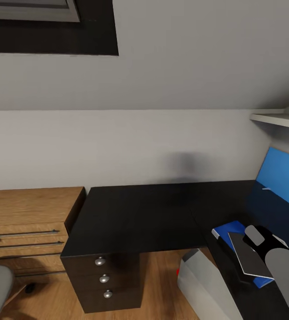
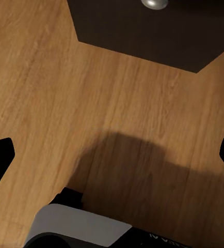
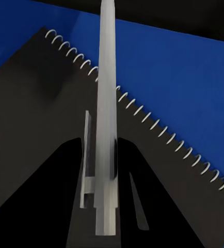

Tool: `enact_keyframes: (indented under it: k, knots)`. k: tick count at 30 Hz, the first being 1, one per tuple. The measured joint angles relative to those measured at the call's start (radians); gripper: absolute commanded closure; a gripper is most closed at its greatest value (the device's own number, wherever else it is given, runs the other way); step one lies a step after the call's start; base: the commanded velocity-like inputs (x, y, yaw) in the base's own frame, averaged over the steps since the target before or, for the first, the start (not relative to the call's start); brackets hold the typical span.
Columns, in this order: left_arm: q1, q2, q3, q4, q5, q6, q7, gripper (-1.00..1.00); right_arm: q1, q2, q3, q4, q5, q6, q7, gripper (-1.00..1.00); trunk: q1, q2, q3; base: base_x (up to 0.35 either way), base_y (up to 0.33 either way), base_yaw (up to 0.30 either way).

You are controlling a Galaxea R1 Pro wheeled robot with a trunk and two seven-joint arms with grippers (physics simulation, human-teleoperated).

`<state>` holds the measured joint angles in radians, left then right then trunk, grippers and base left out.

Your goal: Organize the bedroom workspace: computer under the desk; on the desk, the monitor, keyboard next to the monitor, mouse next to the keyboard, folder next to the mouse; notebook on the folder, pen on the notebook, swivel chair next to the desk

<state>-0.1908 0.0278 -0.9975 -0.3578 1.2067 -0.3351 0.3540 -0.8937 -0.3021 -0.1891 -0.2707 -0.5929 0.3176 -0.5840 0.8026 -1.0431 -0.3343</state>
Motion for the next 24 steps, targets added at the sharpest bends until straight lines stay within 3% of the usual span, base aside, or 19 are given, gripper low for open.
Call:
enact_keyframes:
  k: [9, 16, 24]
  knots:
    - [0.000, 0.000, 0.002, 0.000, -0.001, 0.000, 0.005, -1.00, 0.000, 0.001, 0.000, 0.000, 0.000, -0.013, 0.000, 1.00, 0.000, 0.000, 0.000, -0.001, 0.000, 0.000]
    - [0.000, -0.001, 0.003, 0.000, 0.001, 0.000, 0.008, -1.00, 0.000, 0.033, 0.003, -0.001, 0.002, -0.022, 0.001, 1.00, 0.000, 0.000, 0.000, 0.000, 0.000, 0.000]
    - [0.000, -0.001, 0.002, 0.000, 0.002, 0.000, 0.009, -1.00, 0.000, 0.039, 0.003, -0.001, 0.004, -0.040, 0.001, 1.00, 0.000, 0.000, 0.000, 0.000, 0.000, 0.000]
